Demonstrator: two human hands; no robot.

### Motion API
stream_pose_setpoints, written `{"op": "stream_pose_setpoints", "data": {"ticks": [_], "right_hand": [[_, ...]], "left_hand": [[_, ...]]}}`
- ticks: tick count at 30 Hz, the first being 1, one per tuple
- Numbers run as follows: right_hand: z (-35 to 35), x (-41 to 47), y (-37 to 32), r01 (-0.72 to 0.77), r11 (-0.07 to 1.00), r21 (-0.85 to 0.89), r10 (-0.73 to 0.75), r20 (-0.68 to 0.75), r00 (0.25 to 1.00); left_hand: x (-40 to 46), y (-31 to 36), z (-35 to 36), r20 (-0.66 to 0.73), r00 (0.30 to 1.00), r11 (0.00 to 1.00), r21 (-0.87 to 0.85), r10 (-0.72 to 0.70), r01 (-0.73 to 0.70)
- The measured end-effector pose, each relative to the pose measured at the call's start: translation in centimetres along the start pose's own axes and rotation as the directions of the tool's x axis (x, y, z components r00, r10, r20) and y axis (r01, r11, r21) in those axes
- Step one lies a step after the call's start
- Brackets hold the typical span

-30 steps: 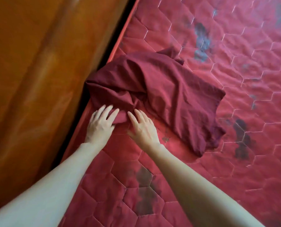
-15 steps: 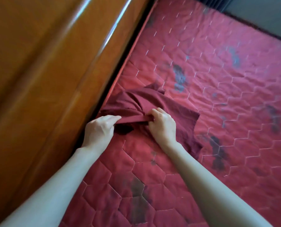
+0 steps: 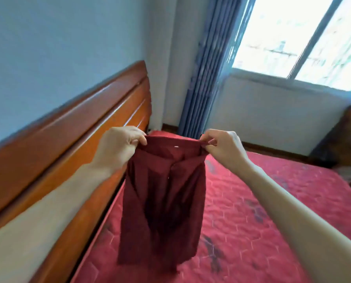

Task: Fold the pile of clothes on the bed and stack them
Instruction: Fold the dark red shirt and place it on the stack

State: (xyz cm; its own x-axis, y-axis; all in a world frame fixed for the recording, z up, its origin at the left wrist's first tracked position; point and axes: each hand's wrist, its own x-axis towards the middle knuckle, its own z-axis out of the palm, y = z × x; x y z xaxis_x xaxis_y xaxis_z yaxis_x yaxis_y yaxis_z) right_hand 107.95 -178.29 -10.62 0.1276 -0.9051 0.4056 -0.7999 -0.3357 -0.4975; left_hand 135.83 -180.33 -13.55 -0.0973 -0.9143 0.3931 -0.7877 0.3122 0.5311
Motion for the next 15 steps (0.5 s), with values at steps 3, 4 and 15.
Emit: {"op": "stream_pose_setpoints", "data": {"ticks": [3,4,15], "right_hand": [[-9.6,0.2,-2.3,0.040,0.997,-0.062,-0.044,-0.075,0.996],[-12.7,0.0,-2.9,0.069,0.994,-0.087,-0.078,-0.103,0.992],[-38.3,-12.5,-3.3,0.485,0.777,-0.400,-0.433,0.219,0.874]], "left_hand": [[0.5,9.7,-5.9,-0.106,0.977,0.982,0.018,0.187,-0.187],[0.8,12.7,-7.6,-0.147,0.944,0.955,0.060,0.296,-0.290],[-5.8,34.5,-15.1,-0.010,0.584,0.569,0.241,0.812,-0.786]]}}
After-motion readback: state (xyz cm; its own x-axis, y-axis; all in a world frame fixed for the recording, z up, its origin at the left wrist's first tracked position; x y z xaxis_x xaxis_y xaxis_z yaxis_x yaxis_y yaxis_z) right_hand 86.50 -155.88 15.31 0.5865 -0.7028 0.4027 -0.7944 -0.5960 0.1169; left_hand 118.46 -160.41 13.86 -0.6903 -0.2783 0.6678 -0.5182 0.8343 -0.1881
